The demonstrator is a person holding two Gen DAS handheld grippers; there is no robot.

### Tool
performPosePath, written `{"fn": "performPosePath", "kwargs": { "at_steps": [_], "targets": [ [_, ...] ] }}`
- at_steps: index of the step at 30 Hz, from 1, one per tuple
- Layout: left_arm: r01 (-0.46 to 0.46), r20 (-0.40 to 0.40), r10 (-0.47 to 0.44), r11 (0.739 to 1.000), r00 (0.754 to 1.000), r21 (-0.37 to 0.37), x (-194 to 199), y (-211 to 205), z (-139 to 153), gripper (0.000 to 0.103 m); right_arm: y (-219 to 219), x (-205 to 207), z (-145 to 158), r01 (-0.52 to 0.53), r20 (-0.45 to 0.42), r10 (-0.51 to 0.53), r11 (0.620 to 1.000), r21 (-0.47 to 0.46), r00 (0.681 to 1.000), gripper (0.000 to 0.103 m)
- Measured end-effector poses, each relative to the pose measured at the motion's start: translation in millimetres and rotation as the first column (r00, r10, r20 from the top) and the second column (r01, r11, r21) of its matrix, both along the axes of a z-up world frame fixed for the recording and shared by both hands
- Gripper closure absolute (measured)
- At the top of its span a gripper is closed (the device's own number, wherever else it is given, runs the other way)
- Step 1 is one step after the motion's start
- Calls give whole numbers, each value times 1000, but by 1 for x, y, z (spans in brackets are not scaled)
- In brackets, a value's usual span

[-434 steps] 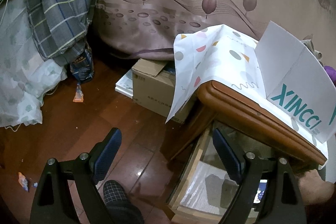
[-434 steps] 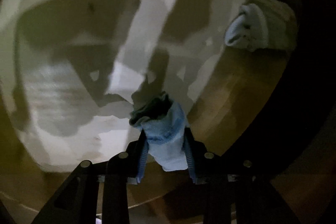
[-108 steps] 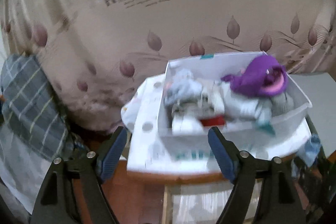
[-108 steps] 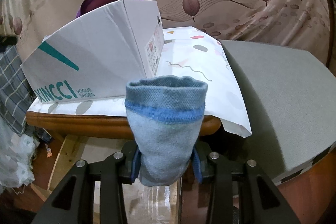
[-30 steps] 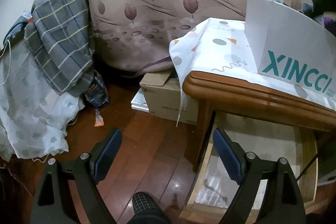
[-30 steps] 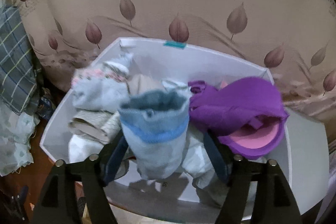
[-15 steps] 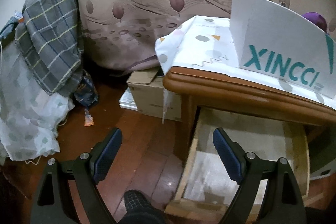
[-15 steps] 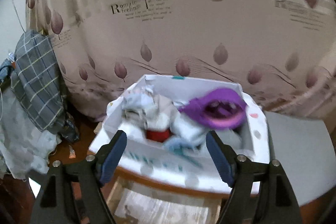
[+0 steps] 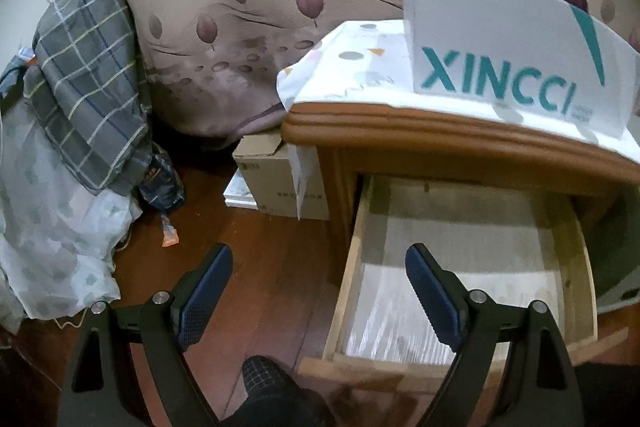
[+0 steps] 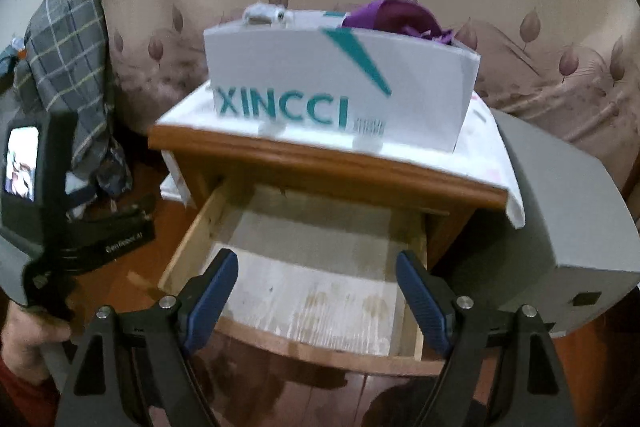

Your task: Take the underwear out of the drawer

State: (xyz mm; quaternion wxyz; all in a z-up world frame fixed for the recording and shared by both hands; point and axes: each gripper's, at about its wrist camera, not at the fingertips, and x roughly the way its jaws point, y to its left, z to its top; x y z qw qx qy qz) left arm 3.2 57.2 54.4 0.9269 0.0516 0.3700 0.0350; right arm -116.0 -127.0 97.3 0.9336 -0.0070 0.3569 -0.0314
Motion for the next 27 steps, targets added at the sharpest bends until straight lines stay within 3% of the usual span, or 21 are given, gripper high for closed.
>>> {"fn": "performPosePath", "kwargs": {
  "at_steps": [11, 27],
  "targets": [
    [14, -55, -16, 999, 998, -34, -22, -5, -15, 16, 3, -10, -29, 25, -48, -26, 999, -22, 999, 20],
    [54, -81, -60, 996, 995, -75, -20, -10, -18, 16, 7, -10, -36, 45, -86, -46, 999, -18, 995, 20]
  ]
}}
